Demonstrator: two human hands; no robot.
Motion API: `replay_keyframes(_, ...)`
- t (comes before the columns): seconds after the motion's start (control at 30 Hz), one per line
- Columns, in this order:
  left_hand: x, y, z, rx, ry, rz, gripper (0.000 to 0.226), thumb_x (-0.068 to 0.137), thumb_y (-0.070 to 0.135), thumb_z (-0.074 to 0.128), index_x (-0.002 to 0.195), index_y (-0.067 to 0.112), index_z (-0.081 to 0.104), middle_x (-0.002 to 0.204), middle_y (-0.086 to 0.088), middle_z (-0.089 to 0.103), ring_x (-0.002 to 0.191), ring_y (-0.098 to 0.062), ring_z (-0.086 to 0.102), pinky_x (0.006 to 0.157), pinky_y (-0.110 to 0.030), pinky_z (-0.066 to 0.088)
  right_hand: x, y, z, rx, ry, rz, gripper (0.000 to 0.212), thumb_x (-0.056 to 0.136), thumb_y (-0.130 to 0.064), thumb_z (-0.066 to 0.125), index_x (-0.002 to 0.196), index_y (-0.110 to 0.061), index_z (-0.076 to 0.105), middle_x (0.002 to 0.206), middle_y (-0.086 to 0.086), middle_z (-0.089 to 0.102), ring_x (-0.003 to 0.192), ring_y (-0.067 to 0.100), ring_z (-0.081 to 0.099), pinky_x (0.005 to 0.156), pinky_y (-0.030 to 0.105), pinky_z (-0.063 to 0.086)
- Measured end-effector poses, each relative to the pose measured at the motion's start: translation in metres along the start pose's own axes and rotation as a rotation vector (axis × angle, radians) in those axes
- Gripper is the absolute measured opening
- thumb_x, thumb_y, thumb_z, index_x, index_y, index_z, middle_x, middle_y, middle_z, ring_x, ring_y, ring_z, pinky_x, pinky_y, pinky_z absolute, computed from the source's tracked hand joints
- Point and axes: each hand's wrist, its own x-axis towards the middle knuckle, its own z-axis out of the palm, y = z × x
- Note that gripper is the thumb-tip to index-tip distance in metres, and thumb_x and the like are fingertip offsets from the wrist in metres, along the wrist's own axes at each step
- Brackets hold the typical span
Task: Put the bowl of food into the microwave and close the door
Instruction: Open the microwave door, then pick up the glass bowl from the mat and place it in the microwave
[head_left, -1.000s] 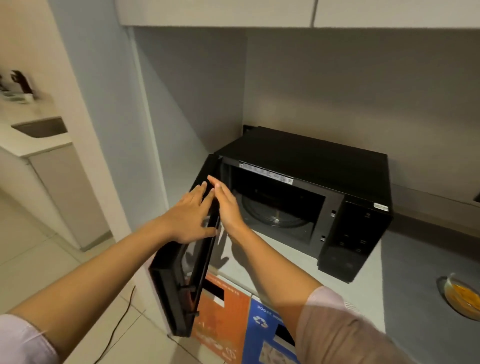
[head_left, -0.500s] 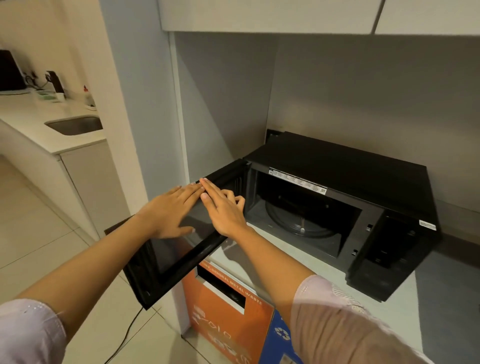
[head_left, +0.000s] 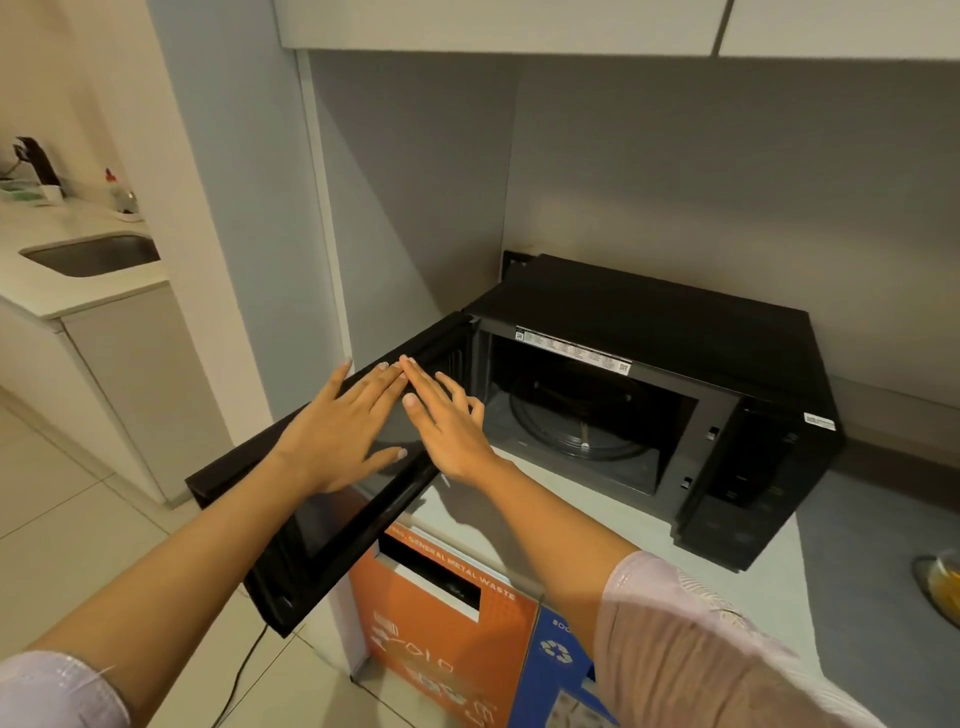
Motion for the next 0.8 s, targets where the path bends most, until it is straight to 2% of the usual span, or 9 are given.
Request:
replay_keyframes(0.13,0.017,0.032,0.009,-0.165,0.053,0.076,0.082,0.093,0.064,0.022,0.155,0.014,0.002,0.164,-0.005,0.002,0.152,-0.020,-0.004,0.124,-0.043,0.002,-0.021,0.016,-0.006,0.113,0.095,0.120,0.053,0.092,-0.070,0.009,0.144,-0.062,0.006,0.160,-0.021,0.021,0.148,0.008,0.011,0.113,0.043,0.005)
replay_keyframes(0.27,0.043,0.071,0.021,-0.535,0.066,0.126,0.079,0.094,0.053,0.038,0.155,0.020,0.002,0.164,0.004,0.000,0.151,-0.013,-0.009,0.124,-0.043,0.000,-0.051,0.036,-0.020,0.160,0.212,0.229,0.056,0.093,-0.068,0.014,0.147,-0.057,0.012,0.159,-0.017,0.026,0.147,0.007,0.013,0.112,0.038,0.007)
replay_keyframes(0.37,0.062,0.105,0.032,-0.832,0.057,0.128,0.074,0.096,0.047,0.043,0.155,0.026,0.003,0.164,0.010,0.002,0.150,-0.008,-0.007,0.124,-0.043,0.000,-0.080,0.052,-0.036,0.160,0.332,0.274,0.052,0.098,-0.060,0.023,0.148,-0.049,0.024,0.158,-0.019,0.030,0.146,0.007,0.023,0.116,0.040,0.015)
replay_keyframes(0.47,0.080,0.144,0.039,-0.963,0.030,0.173,0.074,0.096,0.048,0.043,0.155,0.027,0.004,0.164,0.012,0.004,0.150,-0.005,-0.007,0.123,-0.041,-0.001,-0.116,0.071,-0.055,0.247,0.481,0.312,0.049,0.100,-0.050,0.036,0.147,-0.038,0.037,0.155,-0.013,0.039,0.142,0.006,0.036,0.118,0.039,0.028)
replay_keyframes(0.57,0.100,0.195,0.036,-1.042,-0.011,0.294,0.075,0.095,0.051,0.044,0.154,0.031,0.002,0.162,0.016,0.002,0.148,-0.002,-0.008,0.122,-0.036,-0.003,-0.158,0.090,-0.079,0.277,0.628,0.385,0.047,0.100,-0.046,0.041,0.146,-0.035,0.041,0.152,-0.013,0.043,0.129,-0.009,0.042,0.109,0.023,0.038)
replay_keyframes(0.63,0.112,0.228,0.030,-1.087,-0.039,0.355,0.075,0.094,0.052,0.044,0.153,0.033,0.002,0.160,0.020,0.000,0.148,-0.001,-0.009,0.121,-0.034,-0.001,-0.185,0.102,-0.096,0.261,0.697,0.421,0.046,0.099,-0.049,0.041,0.144,-0.040,0.041,0.149,-0.018,0.043,0.120,-0.022,0.040,0.100,0.012,0.036)
replay_keyframes(0.7,0.123,0.262,0.022,-1.130,-0.067,0.412,0.075,0.094,0.050,0.046,0.154,0.033,0.003,0.162,0.017,0.001,0.149,-0.003,-0.007,0.123,-0.036,0.001,-0.213,0.112,-0.113,0.240,0.768,0.460,0.048,0.098,-0.052,0.041,0.144,-0.041,0.041,0.147,-0.020,0.043,0.121,-0.019,0.042,0.102,0.018,0.040)
replay_keyframes(0.8,0.135,0.313,0.005,-1.196,-0.106,0.488,0.075,0.094,0.046,0.050,0.154,0.032,0.006,0.164,0.012,0.005,0.151,-0.008,-0.004,0.124,-0.042,0.006,-0.252,0.128,-0.138,0.209,0.875,0.508,0.048,0.097,-0.052,0.042,0.144,-0.040,0.042,0.148,-0.016,0.046,0.130,0.001,0.048,0.104,0.036,0.049)
